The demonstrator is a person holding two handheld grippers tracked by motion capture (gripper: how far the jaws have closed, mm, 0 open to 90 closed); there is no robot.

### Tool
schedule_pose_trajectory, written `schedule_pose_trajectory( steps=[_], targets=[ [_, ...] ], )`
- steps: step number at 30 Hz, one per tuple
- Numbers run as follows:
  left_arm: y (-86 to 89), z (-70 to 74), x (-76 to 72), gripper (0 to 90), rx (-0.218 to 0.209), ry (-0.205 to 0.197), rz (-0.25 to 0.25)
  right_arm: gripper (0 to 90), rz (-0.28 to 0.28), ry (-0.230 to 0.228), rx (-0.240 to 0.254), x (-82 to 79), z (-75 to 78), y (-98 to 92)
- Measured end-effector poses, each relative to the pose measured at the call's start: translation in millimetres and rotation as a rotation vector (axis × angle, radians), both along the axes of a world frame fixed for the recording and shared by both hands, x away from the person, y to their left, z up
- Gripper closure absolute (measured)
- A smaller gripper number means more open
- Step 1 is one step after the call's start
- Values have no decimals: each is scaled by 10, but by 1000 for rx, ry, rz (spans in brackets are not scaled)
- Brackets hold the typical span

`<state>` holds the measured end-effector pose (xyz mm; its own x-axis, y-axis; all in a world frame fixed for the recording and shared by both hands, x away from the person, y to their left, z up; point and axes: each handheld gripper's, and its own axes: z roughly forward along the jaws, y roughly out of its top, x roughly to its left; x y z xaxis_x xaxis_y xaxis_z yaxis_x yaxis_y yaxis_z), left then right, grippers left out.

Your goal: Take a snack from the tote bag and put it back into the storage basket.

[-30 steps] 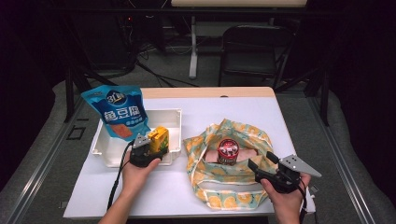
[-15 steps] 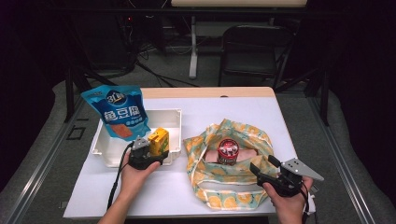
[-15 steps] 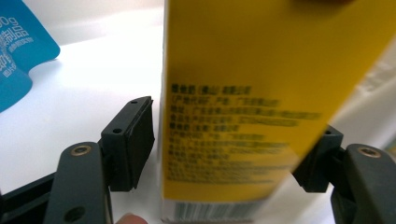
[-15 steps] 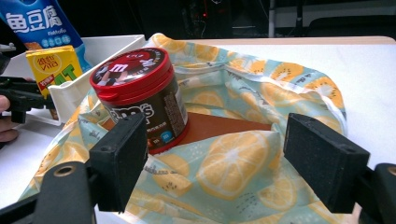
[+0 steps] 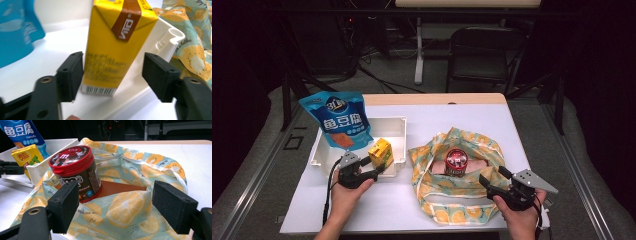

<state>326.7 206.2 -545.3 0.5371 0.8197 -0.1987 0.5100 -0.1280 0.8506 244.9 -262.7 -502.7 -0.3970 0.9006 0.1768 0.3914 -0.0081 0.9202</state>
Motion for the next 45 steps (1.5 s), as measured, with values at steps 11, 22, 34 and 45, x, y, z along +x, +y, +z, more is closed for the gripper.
schedule_pose_trajectory(
  steps=[11,22,34,45],
  targets=[
    [10,41,-105,900,2,22,20,216,2,-1,7,7,2,8],
    [-24,18,207,900,-25,76,78,220,2,-2,-2,5,2,7],
    [-60,78,511,900,-59,95,115,226,0,5,-4,21,-15,11],
    [-179,105,265,900,46,42,14,250,-9,8,1,31,-21,-10]
  ],
)
